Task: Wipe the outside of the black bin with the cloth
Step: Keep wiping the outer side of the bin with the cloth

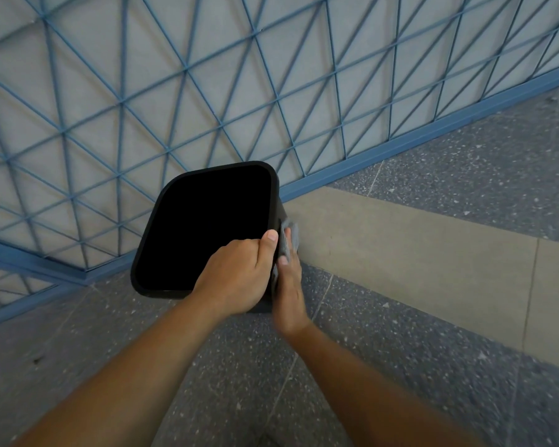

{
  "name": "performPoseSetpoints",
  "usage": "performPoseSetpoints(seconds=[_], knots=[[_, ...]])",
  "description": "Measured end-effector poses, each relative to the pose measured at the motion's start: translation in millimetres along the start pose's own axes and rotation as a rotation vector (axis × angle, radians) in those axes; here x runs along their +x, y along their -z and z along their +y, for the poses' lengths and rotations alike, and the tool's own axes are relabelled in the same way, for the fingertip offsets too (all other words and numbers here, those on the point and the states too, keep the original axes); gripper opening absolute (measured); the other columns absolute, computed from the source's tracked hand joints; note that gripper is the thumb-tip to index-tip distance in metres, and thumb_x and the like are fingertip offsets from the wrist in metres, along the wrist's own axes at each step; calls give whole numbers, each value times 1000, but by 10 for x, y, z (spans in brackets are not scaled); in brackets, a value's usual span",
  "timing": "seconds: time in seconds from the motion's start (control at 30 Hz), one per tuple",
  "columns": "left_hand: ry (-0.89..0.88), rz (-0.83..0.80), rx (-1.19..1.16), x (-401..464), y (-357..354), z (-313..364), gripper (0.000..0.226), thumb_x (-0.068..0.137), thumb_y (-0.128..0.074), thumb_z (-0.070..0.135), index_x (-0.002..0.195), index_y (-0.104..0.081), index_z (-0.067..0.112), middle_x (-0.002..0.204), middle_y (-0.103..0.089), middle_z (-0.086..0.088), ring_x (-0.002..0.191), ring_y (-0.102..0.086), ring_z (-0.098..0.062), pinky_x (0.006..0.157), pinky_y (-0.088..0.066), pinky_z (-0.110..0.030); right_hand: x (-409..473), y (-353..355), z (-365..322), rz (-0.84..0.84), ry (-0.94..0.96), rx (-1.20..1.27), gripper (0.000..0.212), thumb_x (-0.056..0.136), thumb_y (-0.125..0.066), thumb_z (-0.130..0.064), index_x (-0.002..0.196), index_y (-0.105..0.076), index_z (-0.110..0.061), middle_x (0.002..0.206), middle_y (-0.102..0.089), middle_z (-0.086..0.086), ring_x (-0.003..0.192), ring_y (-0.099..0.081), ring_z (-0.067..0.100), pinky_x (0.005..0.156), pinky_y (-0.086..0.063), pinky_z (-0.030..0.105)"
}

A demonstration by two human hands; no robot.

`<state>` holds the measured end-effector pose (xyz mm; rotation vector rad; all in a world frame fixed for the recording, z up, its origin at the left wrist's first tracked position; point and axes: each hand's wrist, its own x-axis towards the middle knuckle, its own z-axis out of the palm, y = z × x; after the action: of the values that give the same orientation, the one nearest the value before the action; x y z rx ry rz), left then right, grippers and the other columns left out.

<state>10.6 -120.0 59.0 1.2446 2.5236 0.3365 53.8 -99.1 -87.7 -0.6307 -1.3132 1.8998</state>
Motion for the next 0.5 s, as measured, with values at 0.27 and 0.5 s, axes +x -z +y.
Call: performPoseSetpoints(seconds=[0.27, 0.5], knots=[[-25, -4, -25, 9, -6, -26, 54, 105, -23, 44, 71, -59, 23, 69, -67, 2, 70, -65, -14, 69, -50, -36, 57, -42, -161, -26, -2, -13, 62, 99, -24, -61, 159, -19, -48, 172, -16, -25, 165, -5, 4, 137, -5, 50], [-25, 16, 3, 11, -12, -17, 55, 106, -23, 44, 70, -59, 21, 74, -68, -2, 74, -65, -21, 73, -48, -38, 472, 25, -256, -7, -56, -133, 74, 95, -22, -65, 164, -17, -37, 179, -7, -8, 166, 1, 10, 137, -2, 50]])
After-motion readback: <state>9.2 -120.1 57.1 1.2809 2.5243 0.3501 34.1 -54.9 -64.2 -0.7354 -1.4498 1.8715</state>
